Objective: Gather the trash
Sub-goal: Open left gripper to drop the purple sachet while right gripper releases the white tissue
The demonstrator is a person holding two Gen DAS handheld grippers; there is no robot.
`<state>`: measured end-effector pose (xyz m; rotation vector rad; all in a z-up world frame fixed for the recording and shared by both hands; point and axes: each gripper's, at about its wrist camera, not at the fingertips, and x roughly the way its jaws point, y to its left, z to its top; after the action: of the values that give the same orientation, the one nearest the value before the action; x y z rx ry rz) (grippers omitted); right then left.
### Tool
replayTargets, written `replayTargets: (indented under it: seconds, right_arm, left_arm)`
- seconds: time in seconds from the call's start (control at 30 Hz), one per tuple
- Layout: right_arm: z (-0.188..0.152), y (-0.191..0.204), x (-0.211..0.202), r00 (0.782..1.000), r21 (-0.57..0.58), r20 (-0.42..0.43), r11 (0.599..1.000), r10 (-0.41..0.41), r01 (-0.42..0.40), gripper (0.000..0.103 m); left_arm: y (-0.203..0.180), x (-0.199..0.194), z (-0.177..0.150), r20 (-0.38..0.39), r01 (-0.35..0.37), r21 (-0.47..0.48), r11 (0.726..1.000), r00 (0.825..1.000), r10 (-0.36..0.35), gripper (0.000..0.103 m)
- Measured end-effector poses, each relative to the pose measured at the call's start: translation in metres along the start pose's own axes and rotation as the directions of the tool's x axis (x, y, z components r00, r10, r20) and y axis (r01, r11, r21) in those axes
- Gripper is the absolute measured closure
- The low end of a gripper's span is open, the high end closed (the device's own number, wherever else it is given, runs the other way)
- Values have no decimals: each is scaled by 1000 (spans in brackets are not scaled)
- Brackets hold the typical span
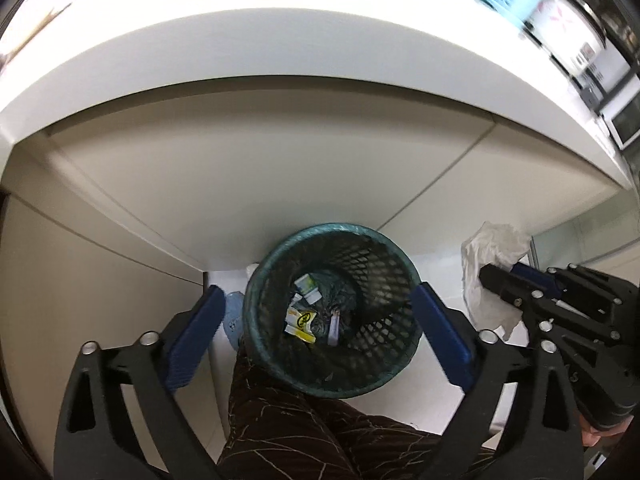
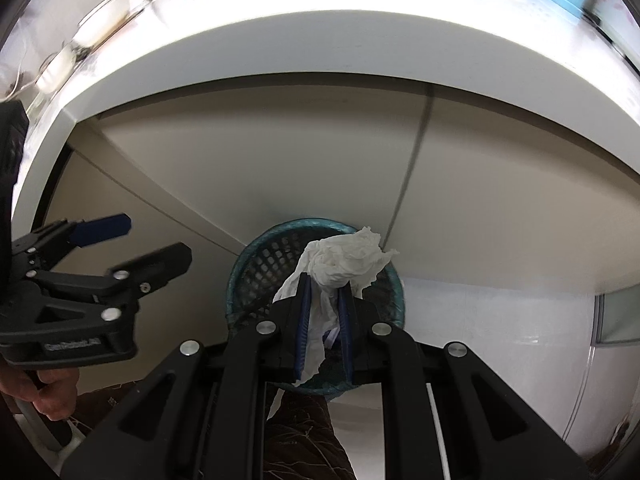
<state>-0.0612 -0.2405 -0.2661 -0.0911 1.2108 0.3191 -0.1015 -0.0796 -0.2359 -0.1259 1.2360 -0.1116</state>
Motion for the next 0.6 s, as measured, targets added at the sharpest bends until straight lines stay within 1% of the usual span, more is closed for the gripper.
replayTargets:
  seconds: [0.13, 0.27, 0.3, 0.4, 0.47, 0.53, 0.6]
  right_arm:
    - [3, 11, 11, 1000, -37, -22, 999, 15, -16, 90]
    - [5, 17, 21, 999, -62, -45, 998, 22, -24, 90]
    - [6, 19, 23, 998, -65, -51, 998, 22, -26, 88]
    - [9, 19, 30, 998, -61, -66, 998, 23, -27, 88]
    - [11, 19, 33, 997, -59, -72, 998, 17, -22, 85]
    - [12, 20, 35, 998, -58, -69, 998, 14, -18, 78]
    - [12, 18, 36, 997, -52, -70, 999, 13, -17, 74]
  left_arm:
    - [13, -4, -3, 11, -27, -26, 999, 1000, 27, 6]
    - [28, -6, -7, 11, -28, -50, 998, 1000, 29, 6]
    - [30, -6, -8, 11, -28, -53, 998, 1000, 29, 6]
    - [34, -7, -11, 7, -34, -68, 997, 999, 35, 6]
    - [38, -8, -12, 4, -36, -74, 997, 999, 36, 6]
    - [39, -8, -12, -2, -39, -80, 996, 999, 39, 6]
    - [40, -6, -13, -4, -40, -80, 996, 999, 40, 6]
